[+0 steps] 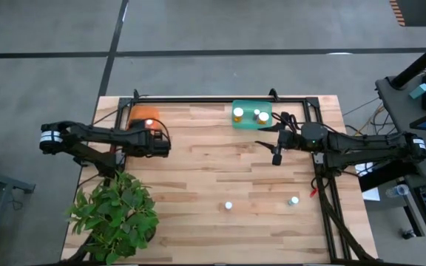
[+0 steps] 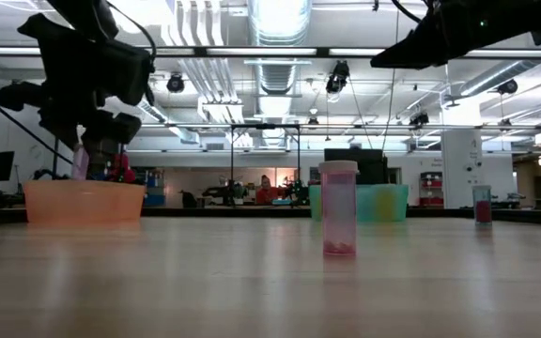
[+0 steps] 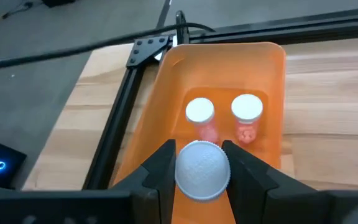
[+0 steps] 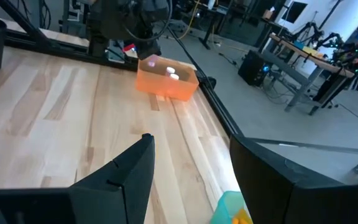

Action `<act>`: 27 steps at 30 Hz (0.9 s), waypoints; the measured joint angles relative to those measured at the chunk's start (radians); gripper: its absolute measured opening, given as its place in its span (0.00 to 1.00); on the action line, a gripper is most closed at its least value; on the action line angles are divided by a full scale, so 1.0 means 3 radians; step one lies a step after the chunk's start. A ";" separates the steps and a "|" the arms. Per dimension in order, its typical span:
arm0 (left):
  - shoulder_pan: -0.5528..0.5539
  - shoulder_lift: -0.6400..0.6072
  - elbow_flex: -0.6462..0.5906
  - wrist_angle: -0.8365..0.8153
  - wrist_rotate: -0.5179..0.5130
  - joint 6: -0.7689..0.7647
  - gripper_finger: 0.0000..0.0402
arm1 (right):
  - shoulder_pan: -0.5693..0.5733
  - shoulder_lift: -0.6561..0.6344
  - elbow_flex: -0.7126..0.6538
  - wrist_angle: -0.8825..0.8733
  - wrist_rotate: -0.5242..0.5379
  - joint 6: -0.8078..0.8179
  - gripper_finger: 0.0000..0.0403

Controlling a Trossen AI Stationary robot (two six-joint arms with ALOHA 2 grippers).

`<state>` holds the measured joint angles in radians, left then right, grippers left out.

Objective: Pick and place medicine bottles into bin by pill shape (circle, oval)
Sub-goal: Put the pink tablet bottle into the orange bin

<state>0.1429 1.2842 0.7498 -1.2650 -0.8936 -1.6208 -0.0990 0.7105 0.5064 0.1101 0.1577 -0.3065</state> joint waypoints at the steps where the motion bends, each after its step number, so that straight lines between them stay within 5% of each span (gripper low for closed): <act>1: 0.0000 0.0000 -0.0022 0.0023 0.0001 -0.0025 0.23 | 0.0000 0.0000 -0.0003 0.0000 0.0000 0.0001 0.49; 27: 0.0088 0.0018 -0.0531 0.0784 -0.0197 -0.0075 0.23 | 0.0000 0.0000 -0.0005 0.0000 0.0001 0.0022 0.49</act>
<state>0.1692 1.2896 0.5906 -1.0298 -0.9526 -1.6432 -0.0990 0.7105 0.5049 0.1101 0.1581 -0.3000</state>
